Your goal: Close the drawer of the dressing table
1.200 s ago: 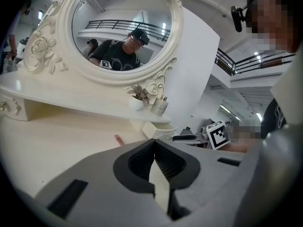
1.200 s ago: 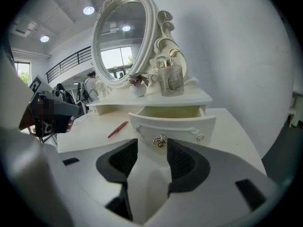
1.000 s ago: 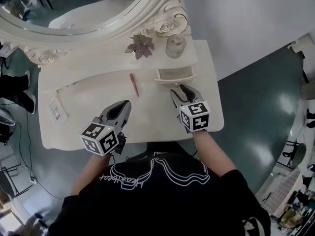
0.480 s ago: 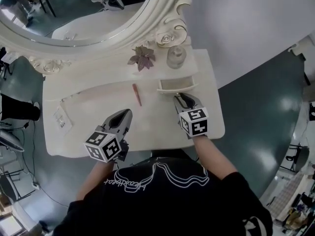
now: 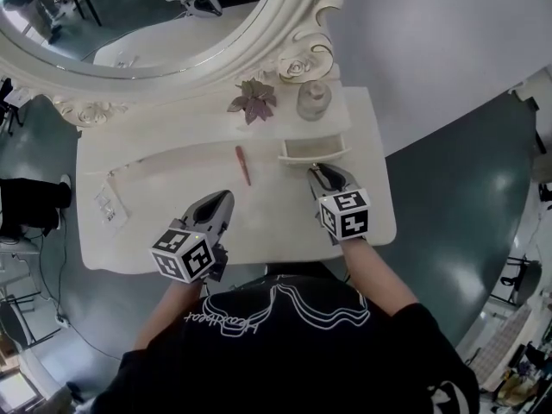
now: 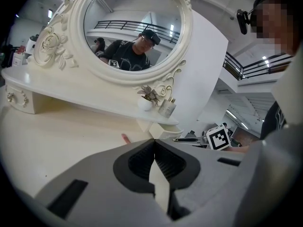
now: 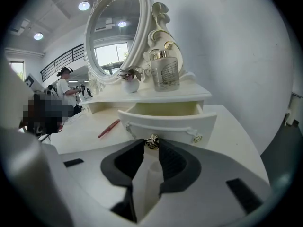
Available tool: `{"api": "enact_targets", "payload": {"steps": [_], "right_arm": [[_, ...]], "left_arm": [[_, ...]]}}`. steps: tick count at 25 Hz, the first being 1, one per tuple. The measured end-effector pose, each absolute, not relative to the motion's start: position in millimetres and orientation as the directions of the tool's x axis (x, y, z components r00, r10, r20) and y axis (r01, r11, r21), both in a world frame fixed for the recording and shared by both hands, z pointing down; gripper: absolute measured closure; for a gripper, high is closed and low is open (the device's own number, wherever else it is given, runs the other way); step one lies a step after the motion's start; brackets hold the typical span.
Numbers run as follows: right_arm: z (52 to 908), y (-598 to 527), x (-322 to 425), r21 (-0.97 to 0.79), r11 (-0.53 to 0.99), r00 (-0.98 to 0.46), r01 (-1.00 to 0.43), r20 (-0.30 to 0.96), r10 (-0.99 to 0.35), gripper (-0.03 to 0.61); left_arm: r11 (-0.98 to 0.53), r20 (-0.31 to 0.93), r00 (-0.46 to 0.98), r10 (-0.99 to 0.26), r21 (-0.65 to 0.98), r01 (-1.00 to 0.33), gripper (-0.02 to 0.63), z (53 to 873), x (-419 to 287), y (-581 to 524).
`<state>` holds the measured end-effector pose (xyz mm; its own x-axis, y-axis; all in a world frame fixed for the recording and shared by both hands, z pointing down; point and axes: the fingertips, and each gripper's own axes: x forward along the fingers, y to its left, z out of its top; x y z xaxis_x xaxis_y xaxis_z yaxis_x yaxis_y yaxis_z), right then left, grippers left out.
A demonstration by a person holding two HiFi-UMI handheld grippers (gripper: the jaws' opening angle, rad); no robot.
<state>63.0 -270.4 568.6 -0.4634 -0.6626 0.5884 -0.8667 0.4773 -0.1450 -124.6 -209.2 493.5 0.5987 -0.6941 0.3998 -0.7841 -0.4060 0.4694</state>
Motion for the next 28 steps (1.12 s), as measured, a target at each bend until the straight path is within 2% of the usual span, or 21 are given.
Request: {"api": "enact_targets", "payload": {"steps": [28], "right_arm": [[567, -296, 59, -0.178, 0.472, -0.477, -0.864, 0.592, -0.649, 0.479]], "left_arm": [[-0.362, 0.402, 0.574, -0.714, 0.490, -0.793, 0.609, 494, -134, -220]]}}
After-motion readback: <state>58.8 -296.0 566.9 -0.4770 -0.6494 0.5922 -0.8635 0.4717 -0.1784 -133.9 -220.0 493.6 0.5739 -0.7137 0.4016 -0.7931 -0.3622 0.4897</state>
